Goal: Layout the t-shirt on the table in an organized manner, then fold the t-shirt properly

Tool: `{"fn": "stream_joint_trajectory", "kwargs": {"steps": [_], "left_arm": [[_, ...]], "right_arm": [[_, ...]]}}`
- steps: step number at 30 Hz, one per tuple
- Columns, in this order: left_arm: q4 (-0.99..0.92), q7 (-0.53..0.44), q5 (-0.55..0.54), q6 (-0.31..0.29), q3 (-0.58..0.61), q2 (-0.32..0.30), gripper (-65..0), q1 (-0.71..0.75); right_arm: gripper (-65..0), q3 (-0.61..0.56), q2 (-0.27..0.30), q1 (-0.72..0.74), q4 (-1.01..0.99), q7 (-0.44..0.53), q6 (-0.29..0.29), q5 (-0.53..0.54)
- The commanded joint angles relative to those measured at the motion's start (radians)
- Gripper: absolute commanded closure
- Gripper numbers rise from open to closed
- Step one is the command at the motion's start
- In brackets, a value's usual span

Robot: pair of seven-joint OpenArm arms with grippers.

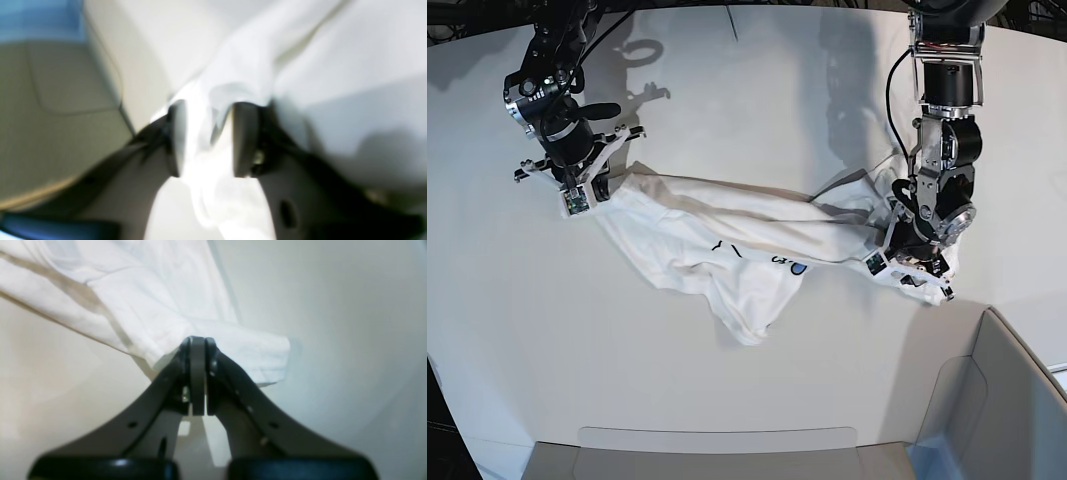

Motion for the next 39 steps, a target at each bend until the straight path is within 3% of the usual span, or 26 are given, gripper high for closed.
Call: {"fn": "stream_joint_trajectory", "kwargs": {"steps": [1,4,11,18,23,28,33,39], "left_arm": [[-0.003,-0.02,-0.001,0.021,-0.011,0.011,-9.1,-0.032],[-0.046,-0.019,0.0,0.021,-0.054,0.046,0.0,-0.038],[0.066,-0.019,-0.003,0.021,-0.208,0.091,0.0,-0.05],[0.396,-0.019,-0.004,0.021,-0.499,0.244,0.0,-0.116],[0.567,-0.025,-0.012,0.021,-0.633,0.333,0.0,-0.155],[0.688,-0.019,-0.104,0.021,-0.72,0.353,0.0,-0.149],[0.746,-0.022,-0.112,0.021,-0.837,0.388,0.0,-0.153],[0.748,-0.023,-0.112,0.021,-0.926,0.388,0.0,-0.089]], "right_arm": [[0.0,-0.001,0.003,0.011,0.015,0.023,-0.002,0.011],[0.0,-0.001,0.003,0.012,0.017,0.023,-0.002,0.011],[0.0,0.004,0.007,0.071,0.022,0.023,-0.002,0.014],[0.0,0.065,0.003,0.327,0.048,0.025,-0.01,0.014],[0.0,0.09,-0.005,0.47,0.052,0.028,-0.01,0.017],[0.0,0.099,-0.006,0.568,0.058,0.029,-0.01,0.017],[0.0,0.099,0.02,0.655,0.065,0.029,-0.01,0.017],[0.0,0.099,0.024,0.612,0.065,0.029,-0.008,0.017]]}}
